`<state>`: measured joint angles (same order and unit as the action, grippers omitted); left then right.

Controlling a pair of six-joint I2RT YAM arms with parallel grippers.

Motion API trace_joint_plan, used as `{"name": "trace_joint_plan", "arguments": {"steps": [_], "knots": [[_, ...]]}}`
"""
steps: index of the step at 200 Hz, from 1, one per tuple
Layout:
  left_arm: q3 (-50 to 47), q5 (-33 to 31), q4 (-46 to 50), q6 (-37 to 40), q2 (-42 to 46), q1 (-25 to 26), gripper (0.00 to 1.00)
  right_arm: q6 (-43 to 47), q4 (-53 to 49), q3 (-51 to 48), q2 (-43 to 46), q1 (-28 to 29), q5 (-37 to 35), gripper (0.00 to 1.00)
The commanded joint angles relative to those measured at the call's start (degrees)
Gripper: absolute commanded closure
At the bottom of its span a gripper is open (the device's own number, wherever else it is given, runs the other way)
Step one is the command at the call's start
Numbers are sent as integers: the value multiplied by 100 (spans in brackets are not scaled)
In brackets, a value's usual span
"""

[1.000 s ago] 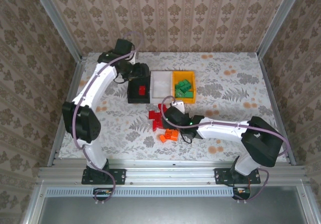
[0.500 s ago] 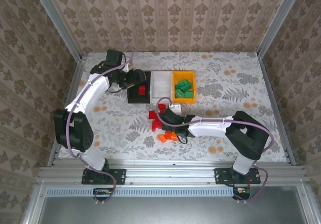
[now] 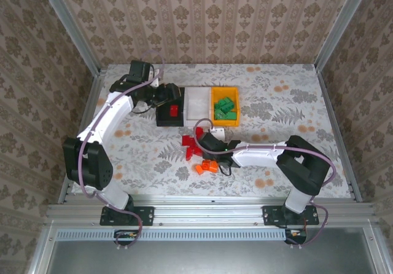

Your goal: Sort the legos into containers by color

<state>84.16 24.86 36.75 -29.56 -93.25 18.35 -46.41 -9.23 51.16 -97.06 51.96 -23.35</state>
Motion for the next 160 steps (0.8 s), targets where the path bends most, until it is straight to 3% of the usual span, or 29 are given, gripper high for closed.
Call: {"name": "trace_joint_plan", "arguments": {"steps": [1, 46, 114, 160], "knots": [[48, 37, -10, 108, 69, 63, 30, 118, -74, -203, 290, -147, 139, 45], [65, 3, 25, 131, 87, 91, 29, 207, -133, -86, 99, -266, 447, 48], [74, 18, 33, 151, 140, 95, 28, 33, 138, 275, -185, -239, 845, 42], [82, 54, 32, 150, 167, 90, 28, 329, -12, 712, -571, -239, 573, 44]]}}
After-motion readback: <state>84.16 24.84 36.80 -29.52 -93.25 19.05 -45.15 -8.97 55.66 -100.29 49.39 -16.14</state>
